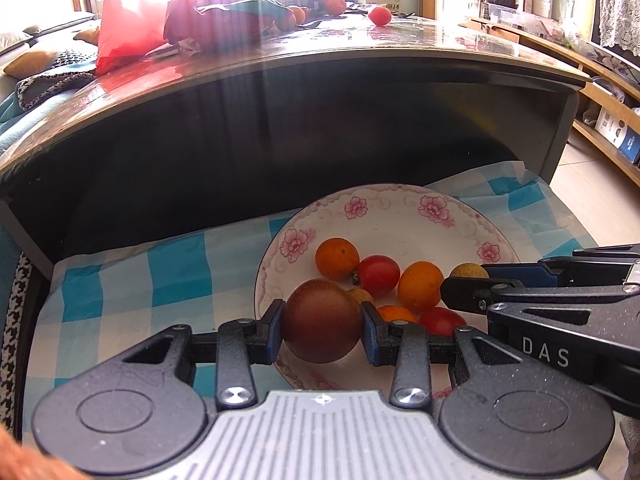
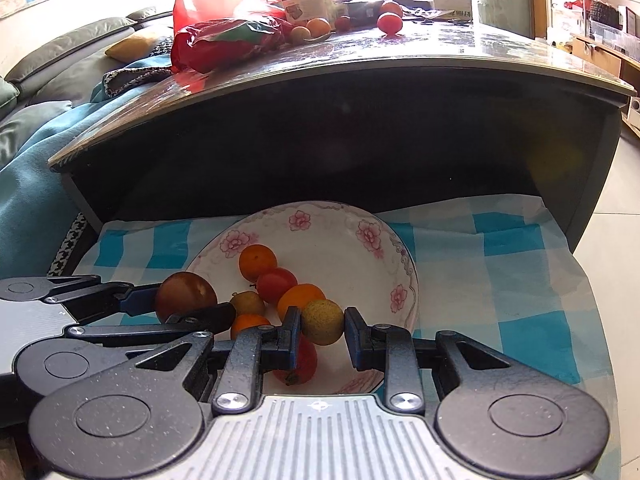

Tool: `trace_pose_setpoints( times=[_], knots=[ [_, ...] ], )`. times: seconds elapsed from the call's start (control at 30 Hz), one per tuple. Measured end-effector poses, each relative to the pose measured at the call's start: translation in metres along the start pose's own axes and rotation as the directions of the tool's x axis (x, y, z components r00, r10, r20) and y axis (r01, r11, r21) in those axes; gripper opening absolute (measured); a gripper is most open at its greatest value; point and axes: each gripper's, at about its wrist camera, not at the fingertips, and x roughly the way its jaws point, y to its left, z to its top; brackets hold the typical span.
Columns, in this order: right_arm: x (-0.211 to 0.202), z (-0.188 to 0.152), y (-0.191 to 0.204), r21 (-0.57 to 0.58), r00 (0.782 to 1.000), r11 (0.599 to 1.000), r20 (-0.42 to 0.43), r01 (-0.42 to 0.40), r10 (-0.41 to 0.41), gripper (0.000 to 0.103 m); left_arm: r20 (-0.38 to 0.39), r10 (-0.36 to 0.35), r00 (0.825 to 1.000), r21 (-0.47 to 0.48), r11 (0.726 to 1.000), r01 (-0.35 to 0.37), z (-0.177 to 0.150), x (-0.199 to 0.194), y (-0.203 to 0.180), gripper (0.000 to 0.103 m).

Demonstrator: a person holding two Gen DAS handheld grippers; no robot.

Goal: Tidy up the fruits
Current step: 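Lower both fruits into the plate and open both tools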

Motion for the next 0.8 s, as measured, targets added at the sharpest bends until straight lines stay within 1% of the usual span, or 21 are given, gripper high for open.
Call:
trace_pose_setpoints(
  times=[0.27,0.8],
  knots=[
    [0.007,-0.002,-0.004,0.008,1.000,1.000,0.000,-0.008,0.008,0.022,0.006,-0.008,1.000,-0.005,1.000,0.008,0.003,0.007,0.002,0.047],
    [0.011,-0.001,-0.007,0.014,0.999,1.000,0.034,-0.016,0.016,0.024,0.018,-0.023,1.000,-0.038,0.999,0.024,0.006,0.013,0.006,0.048]
  ],
)
